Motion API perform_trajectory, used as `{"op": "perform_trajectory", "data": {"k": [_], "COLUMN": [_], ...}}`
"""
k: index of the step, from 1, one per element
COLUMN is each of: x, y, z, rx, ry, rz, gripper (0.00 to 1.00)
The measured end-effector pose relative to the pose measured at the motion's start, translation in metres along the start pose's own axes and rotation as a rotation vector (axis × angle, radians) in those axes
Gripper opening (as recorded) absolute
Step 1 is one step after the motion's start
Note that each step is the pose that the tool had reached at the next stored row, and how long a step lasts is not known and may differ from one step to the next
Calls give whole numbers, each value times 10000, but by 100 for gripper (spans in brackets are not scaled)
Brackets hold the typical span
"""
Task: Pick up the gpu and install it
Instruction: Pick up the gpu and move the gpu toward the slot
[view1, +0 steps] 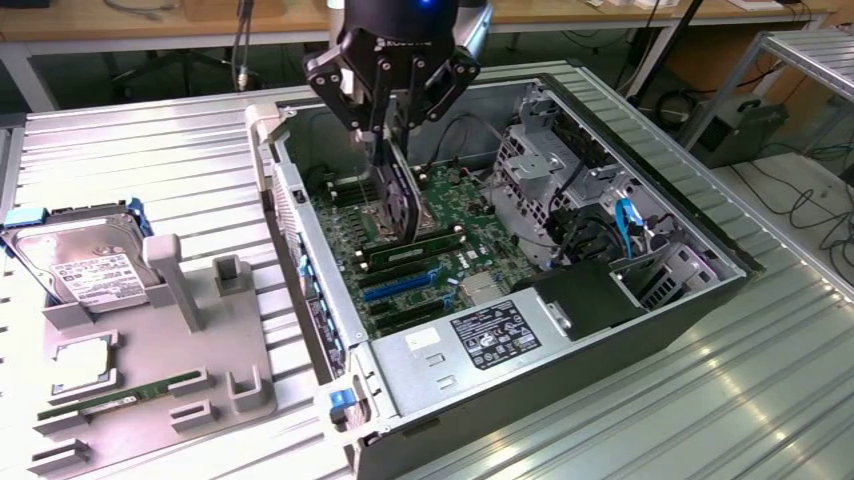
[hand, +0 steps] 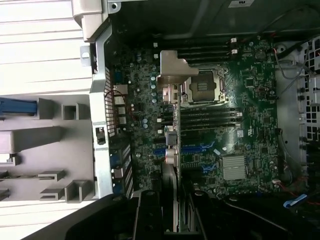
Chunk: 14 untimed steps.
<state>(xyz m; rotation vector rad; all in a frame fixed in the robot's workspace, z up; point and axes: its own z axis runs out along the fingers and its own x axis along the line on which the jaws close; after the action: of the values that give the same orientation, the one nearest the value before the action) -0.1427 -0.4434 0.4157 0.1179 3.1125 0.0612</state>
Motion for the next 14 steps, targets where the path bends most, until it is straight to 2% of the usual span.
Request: {"op": "perform_trajectory", "data": {"k": [14], "x": [-115], "y": [18], "z": [57], "rx": [0], "ry": [0], "rz": [-1], "gripper": [26]}}
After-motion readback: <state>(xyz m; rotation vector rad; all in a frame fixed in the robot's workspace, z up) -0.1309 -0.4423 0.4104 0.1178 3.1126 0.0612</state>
